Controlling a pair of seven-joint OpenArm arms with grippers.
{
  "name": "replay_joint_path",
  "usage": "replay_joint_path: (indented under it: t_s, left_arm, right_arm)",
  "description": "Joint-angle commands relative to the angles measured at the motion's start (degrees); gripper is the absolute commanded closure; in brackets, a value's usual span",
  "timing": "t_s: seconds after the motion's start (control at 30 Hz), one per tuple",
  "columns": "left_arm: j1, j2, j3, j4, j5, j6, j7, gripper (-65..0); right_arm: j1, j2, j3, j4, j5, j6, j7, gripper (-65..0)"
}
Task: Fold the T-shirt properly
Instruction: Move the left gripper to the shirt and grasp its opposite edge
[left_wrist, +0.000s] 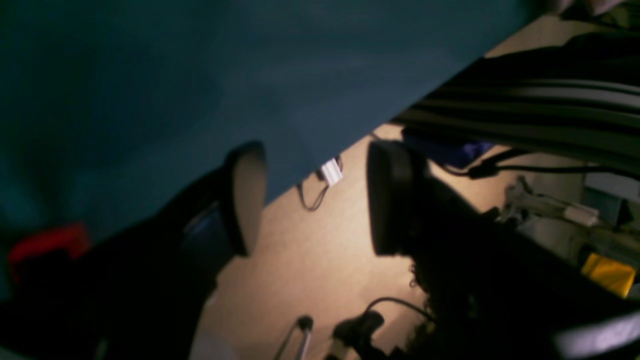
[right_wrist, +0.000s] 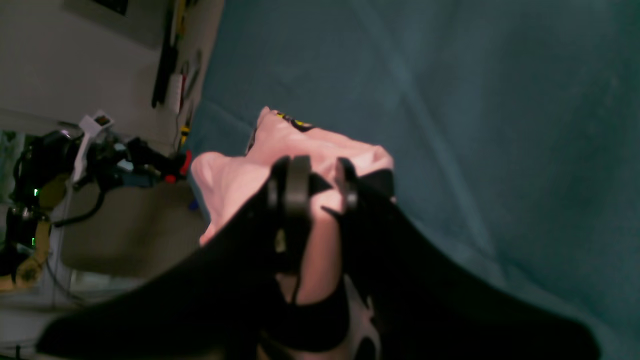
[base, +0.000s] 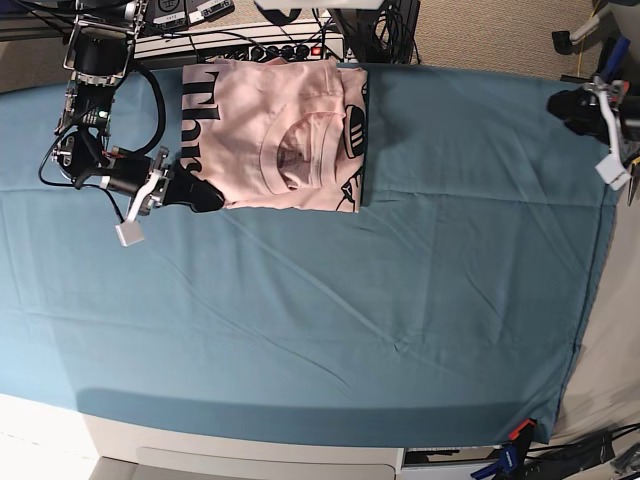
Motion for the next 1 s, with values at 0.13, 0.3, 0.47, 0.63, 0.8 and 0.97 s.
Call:
replay_joint_path:
  t_s: [0.13,0.3,0.47,0.63,0.8,0.97]
  left_arm:
    - [-0.33,3.43,-0.66,3.13,-1.17,-0.2,-0.29,-33.1]
    - [-3.28,6.6,-0.5,3.19,0.02,0.04,-1.51,-33.1]
    - [-9.53,5.57,3.45,3.15,5.35,0.7,-4.2,-33.1]
    - [-15.39,6.84,14.82,3.13,11.54,2.54,-6.38,-33.1]
    - [-15.3,12.52,23.32,3.13,14.47,4.59,-6.19,-33.1]
    - [-12.11,15.98,23.61,3.63,12.46,5.16,-5.77,-33.1]
  right_arm:
    - [0.96,0.79,0.26,0.96,1.78,0.08,0.55,-6.6]
    - [0.96,0.79,0.26,0.96,1.78,0.08,0.55,-6.6]
    - [0.96,0.81,0.26,0.96,1.78,0.08,0.55,-6.6]
    - [0.96,0.81,0.26,0.96,1.78,0.08,0.55,-6.6]
    - [0.96,0.81,0.24,0.96,1.78,0.08,0.55,-6.6]
    - [0.96,0.81,0.26,0.96,1.78,0.08,0.55,-6.6]
